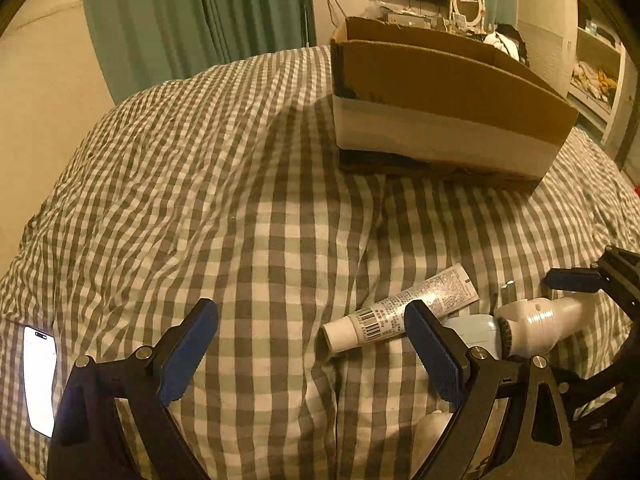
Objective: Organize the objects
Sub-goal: 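Grasp the white hair dryer with right tool while left tool grasps the white tube, then place the tube and hair dryer into the box and open both tools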
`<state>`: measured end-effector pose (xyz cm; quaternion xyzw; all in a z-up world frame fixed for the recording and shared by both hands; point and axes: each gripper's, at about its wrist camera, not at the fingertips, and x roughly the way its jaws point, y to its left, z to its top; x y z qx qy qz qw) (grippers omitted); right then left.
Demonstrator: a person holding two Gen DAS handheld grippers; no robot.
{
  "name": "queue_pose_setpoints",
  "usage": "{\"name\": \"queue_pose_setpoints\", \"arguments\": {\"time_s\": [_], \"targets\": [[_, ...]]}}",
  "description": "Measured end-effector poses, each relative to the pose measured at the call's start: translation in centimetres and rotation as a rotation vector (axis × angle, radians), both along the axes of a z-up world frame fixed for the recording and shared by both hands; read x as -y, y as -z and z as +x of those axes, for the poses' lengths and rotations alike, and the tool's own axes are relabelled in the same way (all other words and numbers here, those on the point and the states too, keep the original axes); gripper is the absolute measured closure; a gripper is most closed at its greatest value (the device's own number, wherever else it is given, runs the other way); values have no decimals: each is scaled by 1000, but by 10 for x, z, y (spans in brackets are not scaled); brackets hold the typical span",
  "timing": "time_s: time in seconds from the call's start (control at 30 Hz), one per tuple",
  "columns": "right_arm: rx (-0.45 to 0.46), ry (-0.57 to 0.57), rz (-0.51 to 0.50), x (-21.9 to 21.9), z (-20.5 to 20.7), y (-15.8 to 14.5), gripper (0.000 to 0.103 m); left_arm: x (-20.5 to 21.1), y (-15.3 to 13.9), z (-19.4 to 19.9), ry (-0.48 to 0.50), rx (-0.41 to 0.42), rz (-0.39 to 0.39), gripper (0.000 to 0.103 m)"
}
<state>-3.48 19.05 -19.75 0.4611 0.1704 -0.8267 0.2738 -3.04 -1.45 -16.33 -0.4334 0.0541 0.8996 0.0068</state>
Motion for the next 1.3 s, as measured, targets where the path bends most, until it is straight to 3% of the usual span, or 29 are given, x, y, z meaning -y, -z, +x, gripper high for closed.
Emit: {"name": "queue_pose_setpoints", "arguments": {"time_s": [0.13, 0.2, 0.27, 0.4, 0.57, 0.67, 0.73, 0.83, 0.87, 0.97, 1.07, 1.3], "targets": [[42, -23, 82, 8, -7, 18, 22, -5, 3, 0, 32, 20, -7, 6], [20, -44, 112, 10, -3, 21, 25, -8, 4, 2, 50, 25, -5, 6], [6, -24, 97, 6, -2, 16, 56, -12, 6, 1, 69, 36, -7, 6], [-20, 85, 43, -17, -9, 1, 55, -24, 12, -4, 124, 37, -18, 6], [8, 198, -59, -47, -19, -11, 55, -36, 27, -17, 227, 41, -92, 10], [5, 223, -74, -54, -22, -17, 55, -44, 28, -16, 289, 59, -80, 26], [3, 231, -82, -55, -22, -20, 55, -54, 31, -14, 362, 103, -55, 53], [8, 238, -92, -54, -25, -21, 55, -61, 38, -23, 361, 146, -15, 54], [10, 239, -93, -55, -25, -22, 55, -57, 40, -32, 343, 170, 31, 54], [9, 244, -93, -61, -23, -24, 55, -51, 39, -39, 311, 194, 92, 71], [10, 254, -100, -61, -21, -25, 55, -51, 32, -31, 316, 175, 65, 84], [-2, 284, -139, -56, -20, -52, 55, -37, -5, -13, 251, 149, 88, 86]]}}
